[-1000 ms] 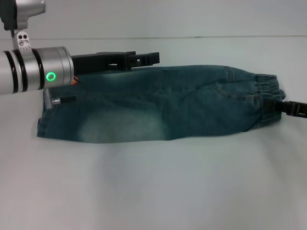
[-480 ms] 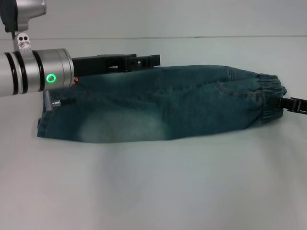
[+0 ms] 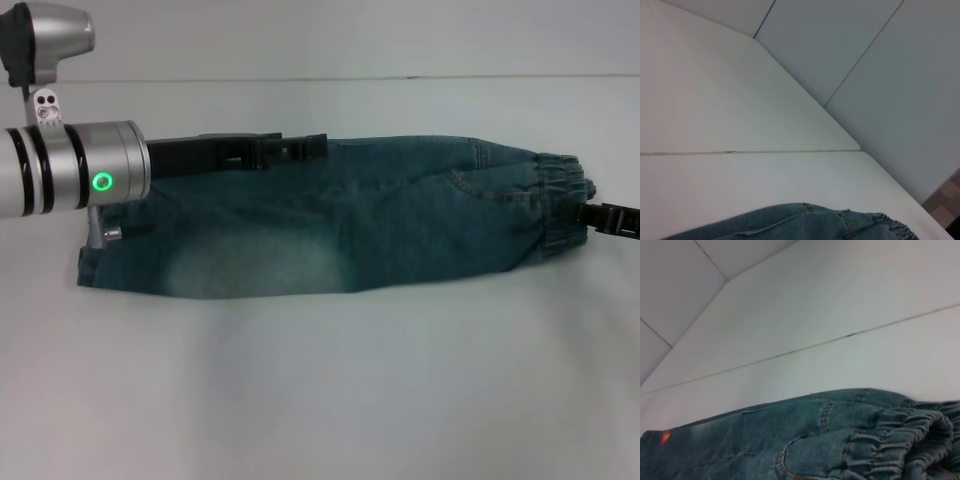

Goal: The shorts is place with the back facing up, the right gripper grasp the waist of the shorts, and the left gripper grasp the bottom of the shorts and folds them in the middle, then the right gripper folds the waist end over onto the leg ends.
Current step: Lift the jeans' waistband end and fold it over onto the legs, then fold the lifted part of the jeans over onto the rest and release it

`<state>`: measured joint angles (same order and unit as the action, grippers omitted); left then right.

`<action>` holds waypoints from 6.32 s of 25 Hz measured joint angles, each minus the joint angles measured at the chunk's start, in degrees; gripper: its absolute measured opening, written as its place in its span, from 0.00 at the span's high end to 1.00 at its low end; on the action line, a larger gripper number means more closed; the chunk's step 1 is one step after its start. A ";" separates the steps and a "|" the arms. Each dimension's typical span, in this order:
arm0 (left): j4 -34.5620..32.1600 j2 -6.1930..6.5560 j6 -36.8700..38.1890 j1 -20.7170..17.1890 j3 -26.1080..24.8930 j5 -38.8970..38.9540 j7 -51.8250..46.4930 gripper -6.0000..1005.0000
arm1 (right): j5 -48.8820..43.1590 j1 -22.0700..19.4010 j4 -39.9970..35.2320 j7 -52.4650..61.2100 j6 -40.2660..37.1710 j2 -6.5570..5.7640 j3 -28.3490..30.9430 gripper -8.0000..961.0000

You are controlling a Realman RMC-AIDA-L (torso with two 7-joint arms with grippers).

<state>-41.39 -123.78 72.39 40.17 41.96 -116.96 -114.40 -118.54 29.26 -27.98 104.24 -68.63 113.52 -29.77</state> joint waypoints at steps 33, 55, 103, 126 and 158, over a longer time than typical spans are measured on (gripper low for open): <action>12.09 -0.71 -15.12 2.87 7.33 2.65 2.72 0.97 | 0.32 0.70 -4.83 0.89 -5.49 0.03 0.08 0.92; 19.42 -0.85 -30.09 7.11 27.68 16.14 2.28 0.95 | 2.27 0.71 -20.54 7.43 -12.76 2.70 -0.24 0.92; 13.14 -0.74 -40.34 3.16 43.57 40.17 11.04 0.82 | 1.80 4.43 -33.12 13.58 -16.52 4.52 -7.87 0.90; -0.39 -0.82 -52.46 -3.13 30.18 40.05 22.72 0.47 | -1.01 23.79 -14.50 16.27 -2.44 5.87 -29.04 0.89; 0.06 -0.85 -54.17 -3.30 33.87 40.48 25.18 0.47 | -0.63 40.04 -3.89 18.28 5.68 7.35 -51.48 0.88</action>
<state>-41.33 -124.63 18.22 36.87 75.83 -76.47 -89.23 -119.17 69.30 -31.87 122.52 -62.95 120.87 -81.25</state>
